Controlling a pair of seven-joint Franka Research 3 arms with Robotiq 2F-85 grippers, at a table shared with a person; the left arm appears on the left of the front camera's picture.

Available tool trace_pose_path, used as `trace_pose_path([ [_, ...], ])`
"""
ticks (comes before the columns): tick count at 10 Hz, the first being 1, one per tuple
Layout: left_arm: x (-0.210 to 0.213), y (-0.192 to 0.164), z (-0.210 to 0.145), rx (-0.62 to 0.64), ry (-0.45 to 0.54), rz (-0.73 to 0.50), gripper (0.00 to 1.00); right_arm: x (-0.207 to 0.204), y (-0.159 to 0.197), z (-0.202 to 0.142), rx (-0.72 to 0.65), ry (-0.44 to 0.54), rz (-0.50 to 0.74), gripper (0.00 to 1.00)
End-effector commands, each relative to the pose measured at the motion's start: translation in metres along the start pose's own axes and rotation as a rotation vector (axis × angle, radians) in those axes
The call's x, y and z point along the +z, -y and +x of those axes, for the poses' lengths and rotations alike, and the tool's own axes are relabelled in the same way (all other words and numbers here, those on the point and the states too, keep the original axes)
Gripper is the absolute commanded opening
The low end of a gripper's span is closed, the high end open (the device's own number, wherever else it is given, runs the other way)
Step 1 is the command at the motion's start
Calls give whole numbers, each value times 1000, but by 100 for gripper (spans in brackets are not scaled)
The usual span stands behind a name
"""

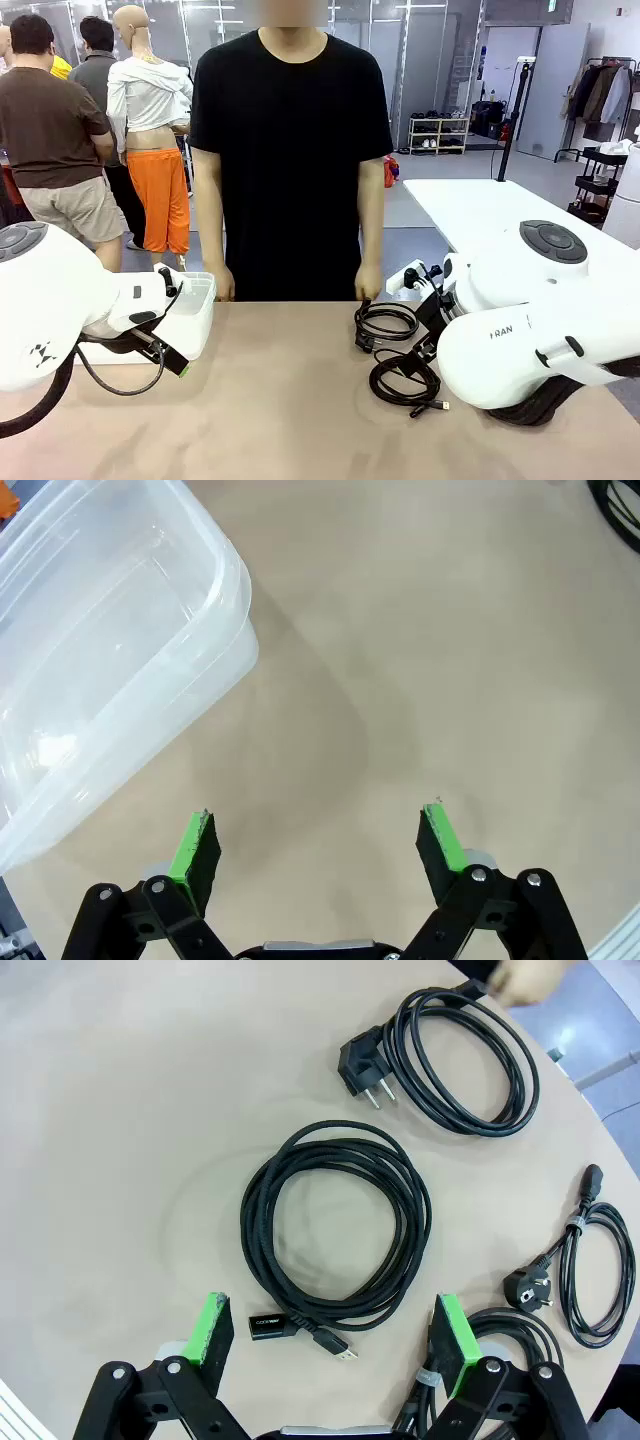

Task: Organize and store the cables.
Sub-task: Place the Power Cable into the Organizing box.

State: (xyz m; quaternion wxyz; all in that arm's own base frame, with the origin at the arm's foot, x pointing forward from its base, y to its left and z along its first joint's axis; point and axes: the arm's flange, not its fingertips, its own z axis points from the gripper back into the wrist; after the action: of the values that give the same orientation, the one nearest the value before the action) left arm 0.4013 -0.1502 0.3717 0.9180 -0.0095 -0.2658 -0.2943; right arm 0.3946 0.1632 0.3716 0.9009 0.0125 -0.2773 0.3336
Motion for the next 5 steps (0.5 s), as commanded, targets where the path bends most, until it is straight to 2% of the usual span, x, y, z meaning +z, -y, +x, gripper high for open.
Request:
trace_pose_path([
  [1,0,0,0,0,0,0,100,0,0,0,0,0,0,100],
  [5,0,0,0,0,0,0,100,0,0,0,0,0,0,100],
])
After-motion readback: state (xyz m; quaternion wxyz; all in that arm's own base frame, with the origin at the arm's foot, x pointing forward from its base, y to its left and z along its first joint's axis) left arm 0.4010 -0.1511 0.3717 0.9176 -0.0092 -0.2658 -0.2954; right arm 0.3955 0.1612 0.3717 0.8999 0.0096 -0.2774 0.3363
